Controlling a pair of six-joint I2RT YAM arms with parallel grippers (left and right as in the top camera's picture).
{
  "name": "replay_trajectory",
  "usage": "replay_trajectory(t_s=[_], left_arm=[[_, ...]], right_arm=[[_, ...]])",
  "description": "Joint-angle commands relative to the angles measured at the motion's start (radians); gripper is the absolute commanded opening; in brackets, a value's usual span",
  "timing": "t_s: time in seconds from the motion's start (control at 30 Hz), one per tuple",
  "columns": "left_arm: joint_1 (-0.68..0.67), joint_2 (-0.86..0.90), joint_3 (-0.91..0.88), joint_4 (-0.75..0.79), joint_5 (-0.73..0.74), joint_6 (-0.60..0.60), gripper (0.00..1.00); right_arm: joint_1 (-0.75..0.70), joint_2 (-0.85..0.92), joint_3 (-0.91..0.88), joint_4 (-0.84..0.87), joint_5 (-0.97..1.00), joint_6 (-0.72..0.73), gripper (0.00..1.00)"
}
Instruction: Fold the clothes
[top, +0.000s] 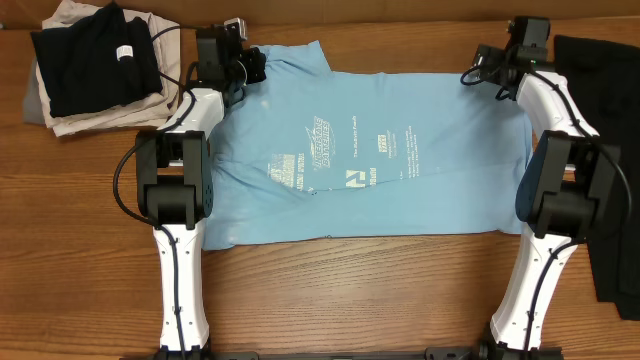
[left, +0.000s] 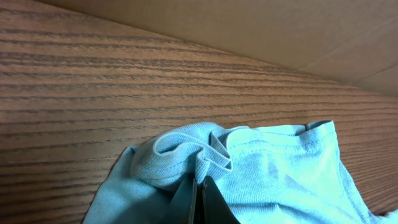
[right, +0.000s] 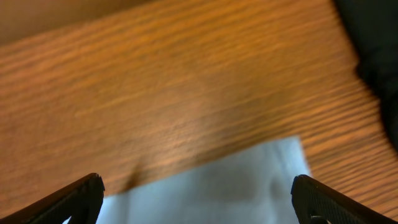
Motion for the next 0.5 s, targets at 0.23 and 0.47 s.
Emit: replay_trajectory(t_s=[0.23,0.47], left_arm=[[-0.003,0.026,0.020,-0.002,0.023,-0.020,0.04],[-0.003,0.026,0.020,-0.004,0.023,-0.020,0.04]], right_arm=[[-0.029,0.080,0.009,0.075,0.050,0.050,1.00],[-0.045,0.101,0.009,0.081,0.049,0.057,1.00]])
